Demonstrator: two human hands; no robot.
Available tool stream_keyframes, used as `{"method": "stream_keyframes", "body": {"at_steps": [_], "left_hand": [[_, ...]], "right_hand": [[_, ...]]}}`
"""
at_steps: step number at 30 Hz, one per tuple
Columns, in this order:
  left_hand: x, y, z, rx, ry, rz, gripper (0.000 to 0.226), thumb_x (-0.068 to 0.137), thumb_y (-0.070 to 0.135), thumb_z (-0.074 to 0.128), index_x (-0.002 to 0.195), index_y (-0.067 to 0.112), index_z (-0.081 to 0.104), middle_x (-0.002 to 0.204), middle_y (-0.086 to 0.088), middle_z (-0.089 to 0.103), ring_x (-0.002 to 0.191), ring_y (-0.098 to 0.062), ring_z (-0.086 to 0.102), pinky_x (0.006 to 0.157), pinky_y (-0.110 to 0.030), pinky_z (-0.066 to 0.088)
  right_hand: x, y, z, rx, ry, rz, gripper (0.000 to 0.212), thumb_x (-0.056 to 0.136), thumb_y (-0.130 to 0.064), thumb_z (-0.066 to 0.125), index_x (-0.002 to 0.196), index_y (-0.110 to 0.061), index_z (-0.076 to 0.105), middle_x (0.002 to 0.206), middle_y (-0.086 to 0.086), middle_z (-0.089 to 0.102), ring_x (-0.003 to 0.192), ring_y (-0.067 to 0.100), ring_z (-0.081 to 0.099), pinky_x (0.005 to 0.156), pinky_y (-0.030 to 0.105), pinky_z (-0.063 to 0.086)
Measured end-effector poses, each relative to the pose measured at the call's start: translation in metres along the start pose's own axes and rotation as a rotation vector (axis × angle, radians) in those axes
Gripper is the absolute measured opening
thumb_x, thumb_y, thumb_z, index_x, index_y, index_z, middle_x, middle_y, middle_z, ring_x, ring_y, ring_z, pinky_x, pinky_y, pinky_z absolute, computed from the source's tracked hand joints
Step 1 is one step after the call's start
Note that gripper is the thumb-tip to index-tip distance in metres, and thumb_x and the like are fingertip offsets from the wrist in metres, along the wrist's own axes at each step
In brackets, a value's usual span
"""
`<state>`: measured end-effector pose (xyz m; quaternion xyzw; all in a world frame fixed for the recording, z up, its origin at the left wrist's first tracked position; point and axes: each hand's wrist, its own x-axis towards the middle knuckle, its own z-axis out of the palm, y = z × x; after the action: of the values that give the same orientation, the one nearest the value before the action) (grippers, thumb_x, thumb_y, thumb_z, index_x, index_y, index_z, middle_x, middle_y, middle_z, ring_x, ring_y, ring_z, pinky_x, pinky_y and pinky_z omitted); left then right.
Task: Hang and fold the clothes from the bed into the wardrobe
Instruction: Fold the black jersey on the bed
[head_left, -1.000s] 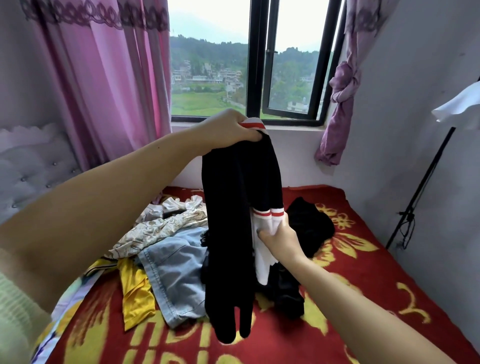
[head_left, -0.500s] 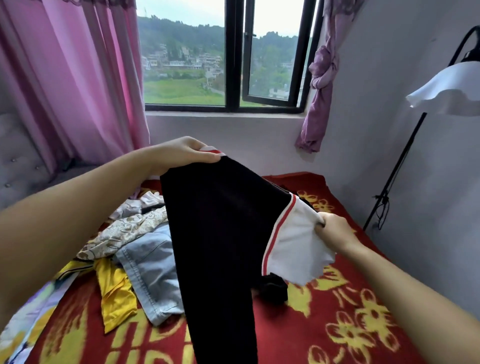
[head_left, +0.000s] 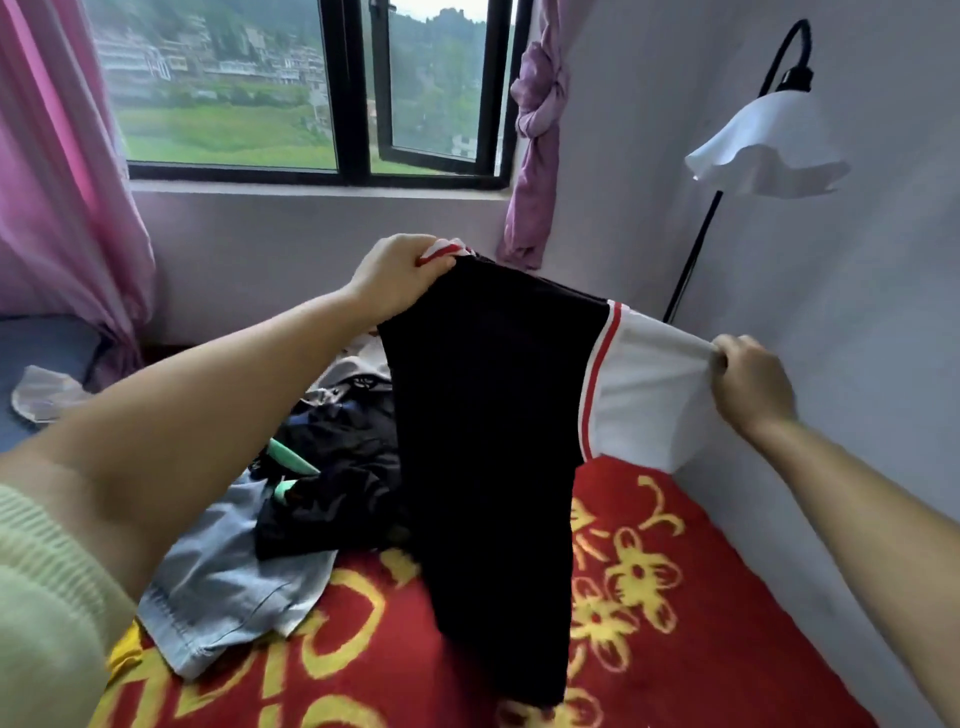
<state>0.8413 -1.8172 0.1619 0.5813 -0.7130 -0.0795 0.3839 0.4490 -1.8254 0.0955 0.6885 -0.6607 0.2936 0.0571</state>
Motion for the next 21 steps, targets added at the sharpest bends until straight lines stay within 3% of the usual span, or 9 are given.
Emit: {"method": "stream_keyframes", "body": {"at_steps": [5, 7, 11, 14, 18, 21], "left_hand": [[0.001, 0.01, 0.023, -0.133, 0.003, 0.107, 0.022, 0.094, 0.023, 0.057, 0.075, 0.014, 0.057, 0.066, 0.01, 0.056, 0.064, -0.005, 0.047, 0.064, -0.018, 0.038], [-0.019, -0.003, 0.031, -0.161, -0.075, 0.071, 0.024, 0.094, 0.018, 0.057, 0.078, 0.0, 0.057, 0.068, 0.0, 0.051, 0.065, -0.011, 0.043, 0.064, -0.026, 0.036], [-0.087, -0.048, 0.04, -0.127, -0.246, 0.069, 0.01, 0.09, 0.007, 0.062, 0.093, -0.001, 0.069, 0.085, -0.011, 0.067, 0.078, -0.016, 0.056, 0.075, -0.032, 0.044], [-0.159, -0.095, 0.046, 0.055, -0.411, 0.143, 0.008, 0.088, 0.005, 0.064, 0.09, 0.003, 0.072, 0.09, -0.007, 0.069, 0.087, -0.024, 0.064, 0.081, -0.032, 0.045], [-0.265, -0.168, 0.067, 0.366, -0.605, 0.092, 0.016, 0.091, 0.015, 0.057, 0.097, 0.018, 0.071, 0.104, 0.007, 0.067, 0.107, -0.018, 0.057, 0.101, -0.036, 0.029], [-0.352, -0.216, 0.077, 0.394, -0.732, -0.032, 0.022, 0.084, 0.006, 0.056, 0.09, 0.019, 0.073, 0.093, 0.007, 0.068, 0.097, -0.018, 0.06, 0.095, -0.031, 0.025]], "right_hand": [[0.001, 0.02, -0.035, -0.035, 0.14, 0.03, 0.031, 0.08, -0.018, 0.03, 0.086, -0.009, 0.059, 0.077, 0.009, 0.05, 0.071, 0.03, 0.042, 0.062, 0.033, 0.03], [-0.021, 0.022, -0.035, -0.081, 0.11, 0.02, 0.039, 0.073, -0.021, 0.027, 0.085, -0.008, 0.061, 0.075, 0.016, 0.057, 0.068, 0.034, 0.046, 0.06, 0.034, 0.03], [-0.089, 0.022, -0.008, -0.129, -0.129, -0.058, 0.04, 0.074, -0.024, 0.027, 0.085, -0.008, 0.063, 0.078, 0.018, 0.065, 0.067, 0.034, 0.05, 0.058, 0.033, 0.031], [-0.168, 0.007, 0.032, -0.195, -0.336, -0.1, 0.022, 0.085, -0.019, 0.042, 0.085, -0.012, 0.062, 0.083, 0.011, 0.068, 0.077, 0.036, 0.061, 0.057, 0.034, 0.035], [-0.289, -0.025, 0.099, -0.202, -0.609, -0.146, 0.013, 0.088, -0.013, 0.052, 0.091, -0.012, 0.065, 0.091, 0.006, 0.069, 0.087, 0.034, 0.063, 0.064, 0.038, 0.043], [-0.371, -0.05, 0.145, -0.203, -0.814, -0.2, 0.022, 0.092, -0.018, 0.047, 0.105, -0.014, 0.064, 0.107, 0.003, 0.067, 0.101, 0.029, 0.061, 0.075, 0.038, 0.042]]}}
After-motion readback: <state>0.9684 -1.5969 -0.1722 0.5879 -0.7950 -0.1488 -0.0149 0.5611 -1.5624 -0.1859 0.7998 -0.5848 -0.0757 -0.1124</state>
